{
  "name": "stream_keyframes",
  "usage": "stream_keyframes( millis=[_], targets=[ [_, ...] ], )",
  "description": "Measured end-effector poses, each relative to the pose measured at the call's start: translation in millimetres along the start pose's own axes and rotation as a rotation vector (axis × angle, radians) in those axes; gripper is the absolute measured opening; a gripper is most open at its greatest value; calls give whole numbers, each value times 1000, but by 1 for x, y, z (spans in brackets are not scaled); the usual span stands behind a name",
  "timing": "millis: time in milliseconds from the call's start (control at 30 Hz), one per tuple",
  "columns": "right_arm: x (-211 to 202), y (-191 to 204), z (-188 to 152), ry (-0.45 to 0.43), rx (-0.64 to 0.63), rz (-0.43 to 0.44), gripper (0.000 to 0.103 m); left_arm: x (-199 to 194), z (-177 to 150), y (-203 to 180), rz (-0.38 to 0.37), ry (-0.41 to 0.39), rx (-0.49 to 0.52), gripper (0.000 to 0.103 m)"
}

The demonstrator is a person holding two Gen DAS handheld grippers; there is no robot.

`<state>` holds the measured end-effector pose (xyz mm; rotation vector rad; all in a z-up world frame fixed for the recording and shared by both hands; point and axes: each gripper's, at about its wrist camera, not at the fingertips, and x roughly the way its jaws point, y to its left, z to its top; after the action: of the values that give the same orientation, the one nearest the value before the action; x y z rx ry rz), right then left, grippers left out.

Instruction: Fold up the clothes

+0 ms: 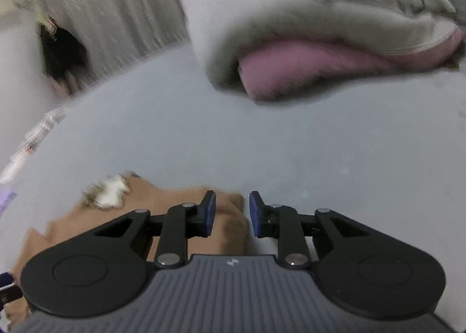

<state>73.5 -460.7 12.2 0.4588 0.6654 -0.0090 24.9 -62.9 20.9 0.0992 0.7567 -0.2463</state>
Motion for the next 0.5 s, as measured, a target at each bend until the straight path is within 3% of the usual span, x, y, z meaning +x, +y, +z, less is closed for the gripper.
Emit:
stream_keyframes(
  millis=[33, 67, 100, 133, 233, 300, 400, 500],
  targets=[
    [6, 0, -3, 43, -3, -5, 27, 3, -1, 2, 5, 1, 0, 51],
    [13, 5, -15, 65, -91, -36, 27, 4, -2, 3, 45, -1, 15, 51],
    [7, 13, -22, 37, -180, -73, 28, 4, -2, 3, 61, 2, 20, 52],
    [-3, 16, -24, 31, -175, -116, 29, -4, -2, 9, 72, 4, 3, 51],
    [-37, 22, -27, -27, -98, -95, 30, -24, -6, 20, 86, -18, -21, 51],
    [-51, 40, -36, -39, -182, -75, 31, -32, -9, 20, 102, -31, -2, 51],
    [-64, 71, -58, -44, -297, -37, 34, -51, -15, -1, 22, -78, 48, 54],
    [-57, 75, -77, 11, -354, -132, 34, -45, -25, -31, 69, -50, 174, 59]
  ],
)
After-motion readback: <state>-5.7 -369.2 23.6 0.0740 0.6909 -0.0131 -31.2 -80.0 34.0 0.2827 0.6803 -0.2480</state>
